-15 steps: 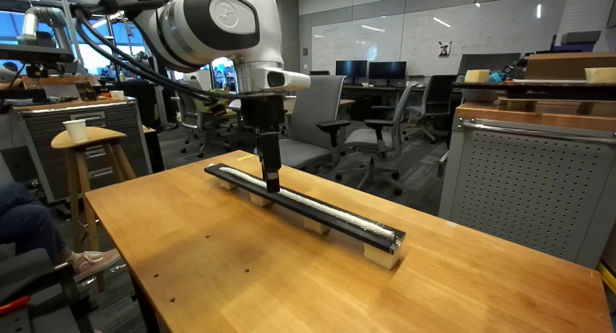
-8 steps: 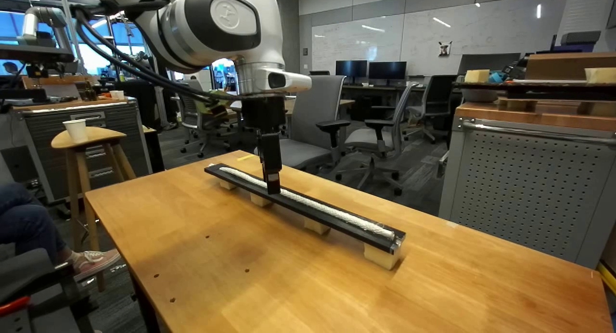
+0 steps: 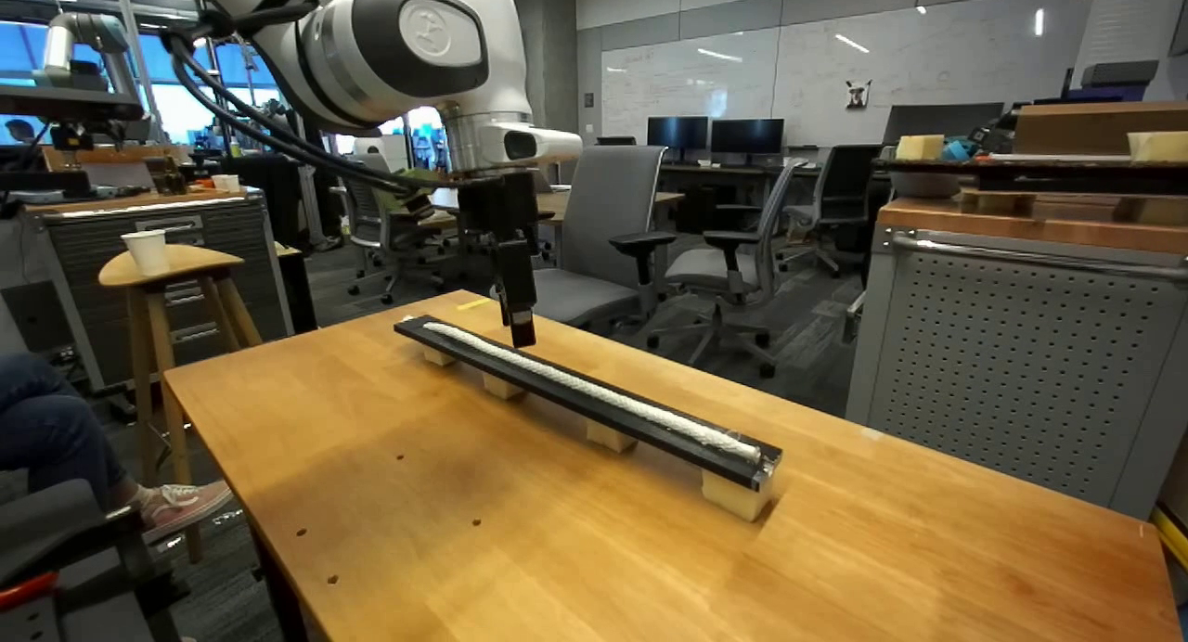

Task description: Put the rope on the skate then press on it

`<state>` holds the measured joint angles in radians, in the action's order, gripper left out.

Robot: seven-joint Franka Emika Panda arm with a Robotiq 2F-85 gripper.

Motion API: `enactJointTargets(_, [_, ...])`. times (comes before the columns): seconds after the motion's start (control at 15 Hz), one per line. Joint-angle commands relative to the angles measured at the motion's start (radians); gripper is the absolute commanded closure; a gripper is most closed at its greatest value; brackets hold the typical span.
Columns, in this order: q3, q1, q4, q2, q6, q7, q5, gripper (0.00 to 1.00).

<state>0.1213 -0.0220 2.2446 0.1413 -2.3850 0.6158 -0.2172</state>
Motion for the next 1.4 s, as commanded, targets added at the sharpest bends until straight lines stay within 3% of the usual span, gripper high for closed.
enactJointTargets(0.0, [-0.051, -0.027, -0.079, 0.013, 0.038, 0.040, 0.034, 0.00])
enactJointTargets(0.33, [-0.111, -0.080, -0.264, 0.119, 0.130, 0.112, 0.057, 0.00])
enactJointTargets(0.93, [-0.131, -0.178, -0.602, 0.375, 0.236, 0.218, 0.128, 0.00])
enactJointTargets(1.33, [-0.163, -0.217, -0.713, 0.466, 0.305, 0.134, 0.149, 0.00])
